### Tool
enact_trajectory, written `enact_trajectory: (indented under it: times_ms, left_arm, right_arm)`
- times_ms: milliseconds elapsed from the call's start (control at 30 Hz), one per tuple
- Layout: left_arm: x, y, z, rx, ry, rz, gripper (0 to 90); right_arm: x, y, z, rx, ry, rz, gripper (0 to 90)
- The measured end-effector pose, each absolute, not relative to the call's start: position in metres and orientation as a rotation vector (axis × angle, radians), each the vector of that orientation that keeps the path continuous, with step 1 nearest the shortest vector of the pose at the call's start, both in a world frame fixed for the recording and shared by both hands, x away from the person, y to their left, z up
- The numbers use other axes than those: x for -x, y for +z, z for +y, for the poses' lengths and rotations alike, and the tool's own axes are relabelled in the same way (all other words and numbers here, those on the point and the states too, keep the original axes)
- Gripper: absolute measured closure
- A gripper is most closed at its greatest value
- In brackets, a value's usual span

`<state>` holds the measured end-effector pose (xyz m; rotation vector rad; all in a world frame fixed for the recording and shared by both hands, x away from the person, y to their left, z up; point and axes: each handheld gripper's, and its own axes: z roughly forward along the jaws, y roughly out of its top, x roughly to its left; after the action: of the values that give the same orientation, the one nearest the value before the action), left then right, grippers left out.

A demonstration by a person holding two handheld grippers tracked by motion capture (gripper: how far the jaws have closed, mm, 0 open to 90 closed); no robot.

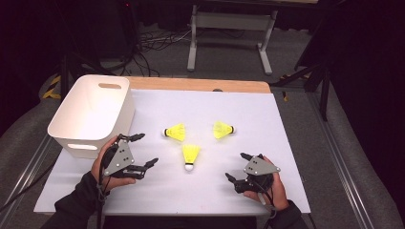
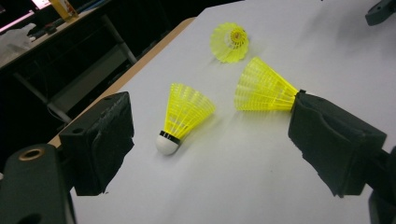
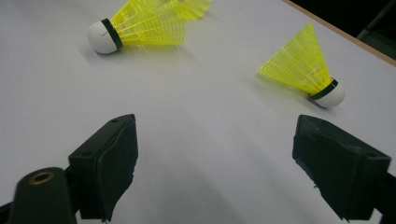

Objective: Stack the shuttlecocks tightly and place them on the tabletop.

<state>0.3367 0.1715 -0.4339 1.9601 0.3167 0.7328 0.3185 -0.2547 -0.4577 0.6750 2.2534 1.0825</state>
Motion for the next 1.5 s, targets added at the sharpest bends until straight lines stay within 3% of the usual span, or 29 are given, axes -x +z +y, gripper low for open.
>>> enact_trajectory:
  times_ms: [1000,1500]
  left_arm:
    - [-0.312,-0.47,0.215,-2.015,0.667,0.437,9.3]
    - [-0.308,-0.473,0.234,-1.958,0.604,0.528,6.9]
  right_arm:
    - [-0.317,-0.454,-0.255,-0.676,1.103,2.24,15.6]
    - [-0.318,-0.448,-0.259,-0.715,1.179,2.227,15.2]
